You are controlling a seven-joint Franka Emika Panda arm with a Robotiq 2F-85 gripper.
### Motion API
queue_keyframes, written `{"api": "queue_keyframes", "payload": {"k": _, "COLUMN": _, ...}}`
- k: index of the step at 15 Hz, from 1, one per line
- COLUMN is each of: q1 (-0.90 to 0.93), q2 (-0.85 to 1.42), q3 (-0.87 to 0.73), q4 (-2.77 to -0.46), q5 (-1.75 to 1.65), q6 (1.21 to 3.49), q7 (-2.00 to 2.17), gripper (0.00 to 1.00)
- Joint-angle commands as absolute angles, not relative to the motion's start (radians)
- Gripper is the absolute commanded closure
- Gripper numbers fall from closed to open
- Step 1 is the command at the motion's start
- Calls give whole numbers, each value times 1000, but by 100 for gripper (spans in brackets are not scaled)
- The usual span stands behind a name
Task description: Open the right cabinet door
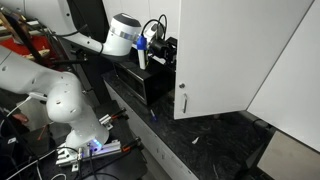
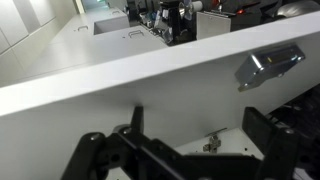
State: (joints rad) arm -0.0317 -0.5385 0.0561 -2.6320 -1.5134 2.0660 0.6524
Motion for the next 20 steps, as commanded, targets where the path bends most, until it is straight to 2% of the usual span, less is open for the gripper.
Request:
{"api": "queue_keyframes", "payload": {"k": 1, "q1": -9, "q2": -496, "q3": 12, "q4": -2600, "q5": -1538, "q6": 2027, "q7": 659, "gripper": 0}}
{"api": "queue_keyframes", "payload": {"k": 20, "q1": -30, "q2": -457, "q3": -90, "q4": -2555, "q5": -1540, "q6": 1991, "q7": 654, "gripper": 0}}
